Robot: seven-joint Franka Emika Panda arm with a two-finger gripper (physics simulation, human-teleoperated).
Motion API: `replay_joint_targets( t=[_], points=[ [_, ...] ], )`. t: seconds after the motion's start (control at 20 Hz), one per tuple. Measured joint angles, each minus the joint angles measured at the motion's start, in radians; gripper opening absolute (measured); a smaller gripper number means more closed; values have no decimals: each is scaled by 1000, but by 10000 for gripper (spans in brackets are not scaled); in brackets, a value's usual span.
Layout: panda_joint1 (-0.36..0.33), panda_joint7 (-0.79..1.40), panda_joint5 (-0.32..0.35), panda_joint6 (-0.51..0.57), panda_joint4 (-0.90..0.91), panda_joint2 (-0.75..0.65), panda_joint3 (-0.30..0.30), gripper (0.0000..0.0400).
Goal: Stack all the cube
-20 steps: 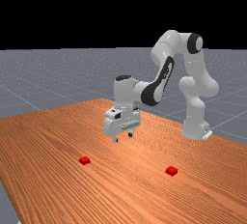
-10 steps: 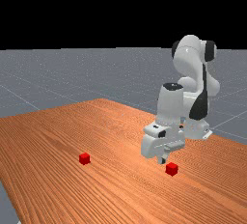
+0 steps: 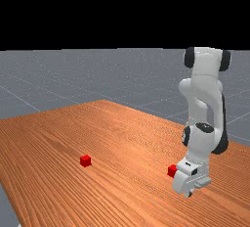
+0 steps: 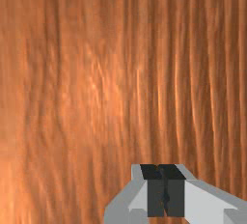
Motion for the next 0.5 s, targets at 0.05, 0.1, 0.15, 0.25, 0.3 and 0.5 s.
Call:
replay_joint_targets(
  t=[0.05, 0.1, 0.15, 0.25, 0.3, 0.5],
  points=[
    [99, 80, -20, 67, -146, -67, -49, 5],
    [110, 70, -1, 154, -214, -88, -25, 3],
    [132, 86, -5, 166, -240, -100, -31, 85],
    [151, 104, -5, 187, -283, -125, -32, 212],
    [171, 111, -15, 196, -305, -136, -43, 255],
    [250, 163, -30, 239, -389, -174, -82, 339]
  ],
)
